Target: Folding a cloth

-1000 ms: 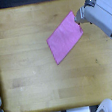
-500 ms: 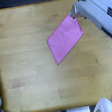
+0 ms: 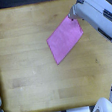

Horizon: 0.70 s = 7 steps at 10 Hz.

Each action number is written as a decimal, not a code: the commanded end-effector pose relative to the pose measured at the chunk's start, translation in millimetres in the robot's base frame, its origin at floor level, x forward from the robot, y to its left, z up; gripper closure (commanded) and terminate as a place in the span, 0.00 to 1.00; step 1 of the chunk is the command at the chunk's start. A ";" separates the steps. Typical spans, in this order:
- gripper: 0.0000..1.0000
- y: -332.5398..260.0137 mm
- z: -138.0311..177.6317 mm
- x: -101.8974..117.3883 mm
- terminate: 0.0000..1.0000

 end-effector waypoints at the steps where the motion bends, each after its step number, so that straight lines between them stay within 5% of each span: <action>1: 0.00 -2.0 -35.9 7.8 0.00; 7: 0.00 -13.7 -72.0 0.9 0.00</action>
